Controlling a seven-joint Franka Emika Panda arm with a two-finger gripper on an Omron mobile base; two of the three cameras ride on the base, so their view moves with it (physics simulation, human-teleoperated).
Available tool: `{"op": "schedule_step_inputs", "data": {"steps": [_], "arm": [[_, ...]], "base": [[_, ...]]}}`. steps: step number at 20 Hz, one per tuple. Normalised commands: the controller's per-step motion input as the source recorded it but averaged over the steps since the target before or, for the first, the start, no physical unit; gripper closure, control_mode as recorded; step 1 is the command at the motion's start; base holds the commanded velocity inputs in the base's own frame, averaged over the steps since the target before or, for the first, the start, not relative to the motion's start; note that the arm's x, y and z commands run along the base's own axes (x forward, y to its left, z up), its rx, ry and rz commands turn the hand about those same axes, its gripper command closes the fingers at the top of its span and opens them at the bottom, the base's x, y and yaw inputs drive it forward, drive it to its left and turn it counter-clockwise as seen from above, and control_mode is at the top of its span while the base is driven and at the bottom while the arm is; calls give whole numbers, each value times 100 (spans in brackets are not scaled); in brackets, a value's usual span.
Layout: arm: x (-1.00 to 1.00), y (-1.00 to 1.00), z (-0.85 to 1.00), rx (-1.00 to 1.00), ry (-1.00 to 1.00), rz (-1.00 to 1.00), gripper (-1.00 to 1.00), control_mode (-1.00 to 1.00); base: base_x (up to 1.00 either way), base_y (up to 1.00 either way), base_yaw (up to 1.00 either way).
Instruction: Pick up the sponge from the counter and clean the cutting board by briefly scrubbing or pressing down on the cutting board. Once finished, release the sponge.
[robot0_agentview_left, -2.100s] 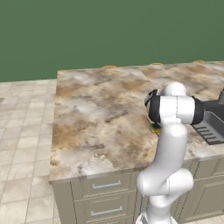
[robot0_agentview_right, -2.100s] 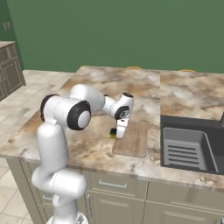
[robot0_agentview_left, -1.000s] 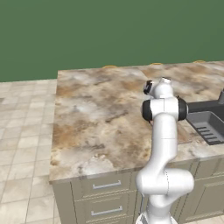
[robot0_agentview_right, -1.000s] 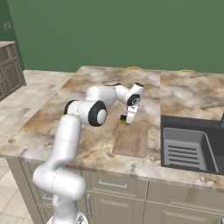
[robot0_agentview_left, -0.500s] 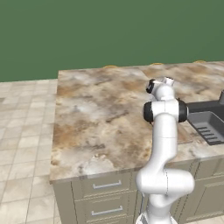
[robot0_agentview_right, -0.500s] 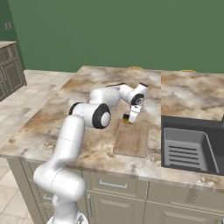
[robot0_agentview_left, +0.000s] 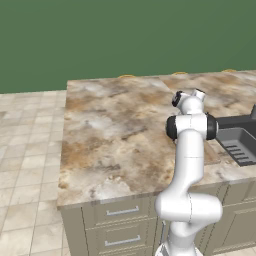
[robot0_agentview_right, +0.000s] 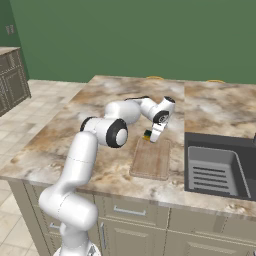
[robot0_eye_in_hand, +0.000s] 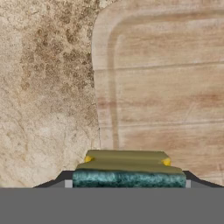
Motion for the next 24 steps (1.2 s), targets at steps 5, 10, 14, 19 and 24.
{"op": "schedule_step_inputs", "data": {"steps": [5,10,14,19,24], "arm": [[-3,-36,-11,-3,1,-5,100,-100],[0,-19,-3,-9,24,-1,100,-100],[-1,-16,-3,-9,29,0,100,-100],[-28,-30,-16,-1,7,0,100,-100],[-42,-38,-19,0,-3,-1,100,-100]], "base": [[0,0,0],[0,0,0],[0,0,0],[0,0,0],[0,0,0]]}}
